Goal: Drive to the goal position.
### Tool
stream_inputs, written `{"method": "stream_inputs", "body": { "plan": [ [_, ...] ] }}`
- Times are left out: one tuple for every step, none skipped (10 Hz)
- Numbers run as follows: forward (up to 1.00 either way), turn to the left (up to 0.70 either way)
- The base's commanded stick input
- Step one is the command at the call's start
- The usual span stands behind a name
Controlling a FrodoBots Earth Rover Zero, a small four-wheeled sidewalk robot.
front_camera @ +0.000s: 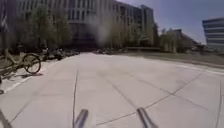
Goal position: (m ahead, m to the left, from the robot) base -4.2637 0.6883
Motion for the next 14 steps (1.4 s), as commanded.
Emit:
{"method": "stream_inputs", "body": {
  "plan": [
    [-0.7, 0.3],
    [-0.7, 0.31],
    [-0.7, 0.32],
    [-0.7, 0.33],
    [-0.7, 0.34],
    [-0.7, 0.35],
    [-0.7, 0.0],
    [-0.7, 0.0],
    [-0.7, 0.0],
    [-0.7, 0.0],
    [-0.7, 0.0],
    [-0.7, 0.0],
    [-0.7, 0.0],
    [-0.7, 0.0]
  ]
}}
